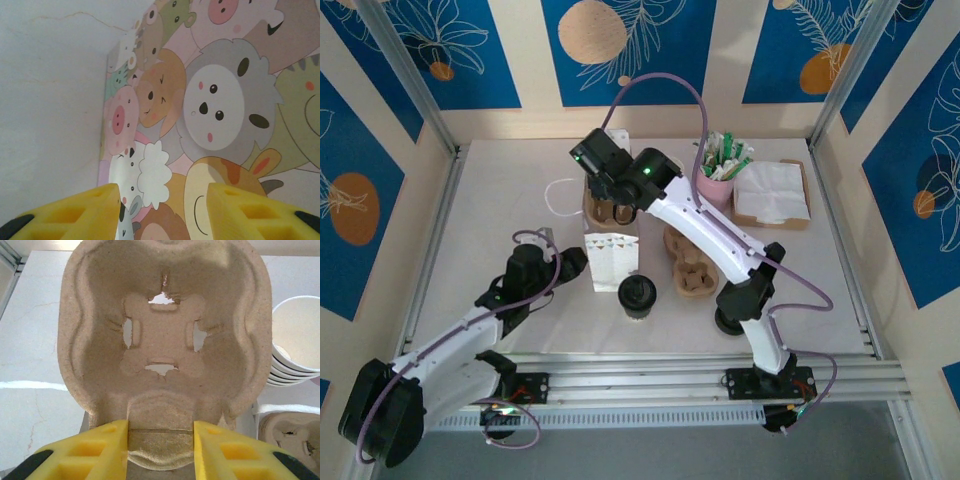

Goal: Pack the takeout coffee

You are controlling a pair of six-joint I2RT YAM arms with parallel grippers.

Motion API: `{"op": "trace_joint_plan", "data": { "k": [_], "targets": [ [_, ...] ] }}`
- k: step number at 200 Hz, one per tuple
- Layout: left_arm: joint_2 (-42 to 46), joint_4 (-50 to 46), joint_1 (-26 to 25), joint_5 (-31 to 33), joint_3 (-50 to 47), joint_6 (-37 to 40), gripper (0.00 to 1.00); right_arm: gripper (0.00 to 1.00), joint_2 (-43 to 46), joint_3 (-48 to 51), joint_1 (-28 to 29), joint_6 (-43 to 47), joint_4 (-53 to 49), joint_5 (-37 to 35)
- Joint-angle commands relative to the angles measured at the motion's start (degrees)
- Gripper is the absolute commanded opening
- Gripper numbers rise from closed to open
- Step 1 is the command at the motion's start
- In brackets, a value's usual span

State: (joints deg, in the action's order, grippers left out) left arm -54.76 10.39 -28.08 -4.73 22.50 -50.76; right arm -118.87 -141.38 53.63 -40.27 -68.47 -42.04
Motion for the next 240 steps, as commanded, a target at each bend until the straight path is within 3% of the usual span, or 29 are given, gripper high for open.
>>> {"op": "trace_joint_plan", "data": {
  "k": [1,66,107,216,240],
  "targets": [
    [-1.0,5.2,-1.1,-1.2,-0.6,-2.1,0.49,0.37,-0.5,-2.3,-0.5,0.9,-0.2,-0.3],
    [-6.5,12.8,-4.4,-1.8,0.3,-5.7,0.49,0.37,-0.9,-2.9,-0.9,2.0,0.0,0.6],
    [-5.4,10.8,-4.5,0.9,-0.4,-5.4,0.49,0.37,-0.7,-3.5,-0.3,3.3,-1.1,-0.2],
    [5.4,-2.2,-4.5,8.5,0.3,-0.5,0.54,0.37,-0.1,1.4,-0.3,3.3,-1.6,-0.4],
    [7.7,-10.0,-4.5,11.8,2.7,0.4,0.55,0.37,0.4,2.5,0.0,3.6,-1.2,-0.8]
  ]
}}
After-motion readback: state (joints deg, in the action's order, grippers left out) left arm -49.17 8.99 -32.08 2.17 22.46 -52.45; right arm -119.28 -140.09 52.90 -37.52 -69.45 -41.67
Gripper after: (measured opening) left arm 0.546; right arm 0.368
